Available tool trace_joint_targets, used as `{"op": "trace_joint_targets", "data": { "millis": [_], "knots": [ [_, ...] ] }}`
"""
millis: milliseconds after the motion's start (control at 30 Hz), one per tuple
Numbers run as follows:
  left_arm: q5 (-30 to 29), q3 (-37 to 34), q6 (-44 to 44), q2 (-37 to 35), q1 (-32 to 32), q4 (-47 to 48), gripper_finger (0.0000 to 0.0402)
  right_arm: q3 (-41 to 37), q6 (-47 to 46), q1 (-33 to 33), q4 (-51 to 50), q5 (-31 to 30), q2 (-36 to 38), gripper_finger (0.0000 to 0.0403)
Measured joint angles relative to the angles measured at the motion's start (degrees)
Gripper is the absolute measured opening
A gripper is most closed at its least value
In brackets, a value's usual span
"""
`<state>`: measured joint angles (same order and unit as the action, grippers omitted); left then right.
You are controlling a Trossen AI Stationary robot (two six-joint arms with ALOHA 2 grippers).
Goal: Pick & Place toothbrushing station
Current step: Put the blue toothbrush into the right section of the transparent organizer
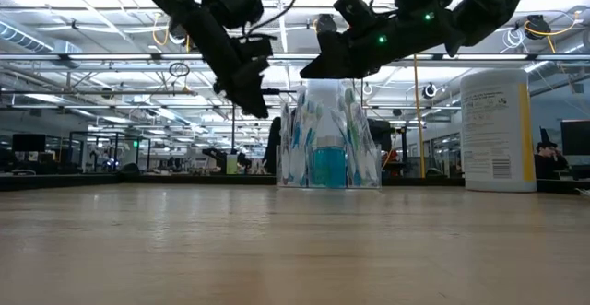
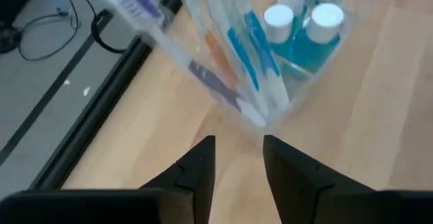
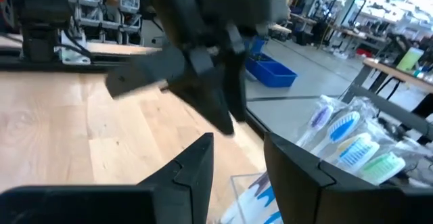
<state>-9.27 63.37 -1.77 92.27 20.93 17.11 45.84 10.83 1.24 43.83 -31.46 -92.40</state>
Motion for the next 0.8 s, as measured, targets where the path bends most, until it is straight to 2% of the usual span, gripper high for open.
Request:
{"op": "trace_joint_targets", "data": {
  "millis": [267,467,600,800],
  "knots": [
    [1.1,0.0,-5.4,-7.7,0.0,6.8,0.0124,0.0,-7.5,0.0,0.7,0.5,0.0,0.0125],
    [1.7,-0.1,-5.8,-13.8,0.6,10.9,0.0124,0.0,-13.0,-0.3,-0.4,6.3,0.0,0.0125],
    [2.0,-3.0,-6.1,-17.6,1.0,9.8,0.0124,0.0,-17.4,-1.9,-2.8,6.2,0.0,0.0126],
    [5.8,-12.8,-5.1,-23.8,1.7,3.2,0.0124,0.0,-21.8,-4.5,-8.4,6.1,0.0,0.0126]
  ]
}}
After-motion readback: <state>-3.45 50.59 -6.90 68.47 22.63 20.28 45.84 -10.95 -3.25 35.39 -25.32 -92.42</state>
